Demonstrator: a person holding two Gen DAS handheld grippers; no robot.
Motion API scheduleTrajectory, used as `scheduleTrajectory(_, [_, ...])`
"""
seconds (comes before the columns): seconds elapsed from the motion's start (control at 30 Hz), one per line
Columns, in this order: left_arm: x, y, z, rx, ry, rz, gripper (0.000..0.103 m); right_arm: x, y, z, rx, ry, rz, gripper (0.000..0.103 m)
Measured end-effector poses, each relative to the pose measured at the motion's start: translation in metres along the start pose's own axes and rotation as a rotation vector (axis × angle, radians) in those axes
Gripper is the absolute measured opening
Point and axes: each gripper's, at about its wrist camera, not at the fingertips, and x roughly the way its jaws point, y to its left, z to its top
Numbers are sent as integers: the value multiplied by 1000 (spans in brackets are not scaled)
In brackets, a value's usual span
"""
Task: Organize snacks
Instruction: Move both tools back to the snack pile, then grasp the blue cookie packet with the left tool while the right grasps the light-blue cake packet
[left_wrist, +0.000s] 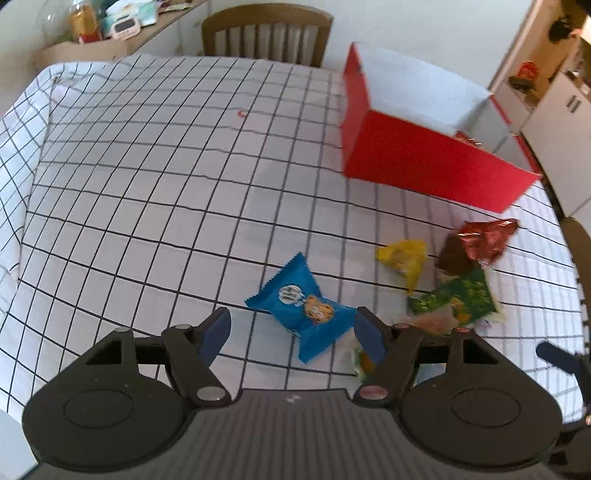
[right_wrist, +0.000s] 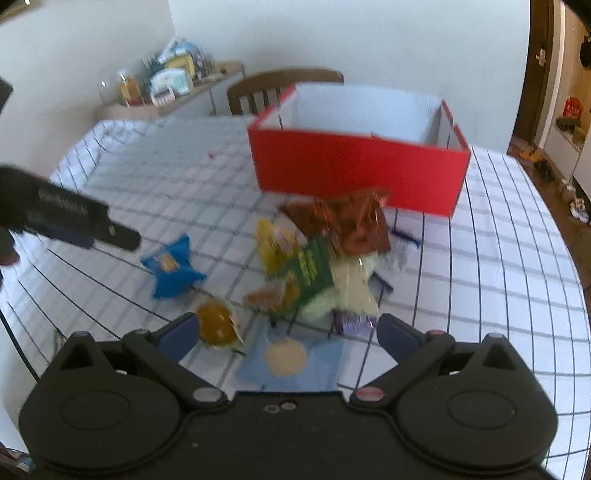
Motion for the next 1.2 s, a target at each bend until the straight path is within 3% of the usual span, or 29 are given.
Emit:
scheduleTrajectory(0.37, [61,5,18,-119,126,50,73,52,-4,-18,63,128,-30,100])
scheduleTrajectory(0.73, [91,6,21,-187,171,75,73,74,12,-21,38,181,-104,100])
scheduleTrajectory(0.93, [90,1,19,-154,156,85,72,74,21,-23,18,173,-131,95])
scheduleTrajectory(1.0, [88,-1,17,-135,147,91,68,72,23,-23,19,165,-132,90])
scheduleTrajectory(1.13, [85,-5,14,-93,128,110,48,68,23,-24,23,144,-134,77])
scheduleTrajectory(1.2, [83,-3,13,-88,125,101,46,66,22,-25,29,132,-137,72])
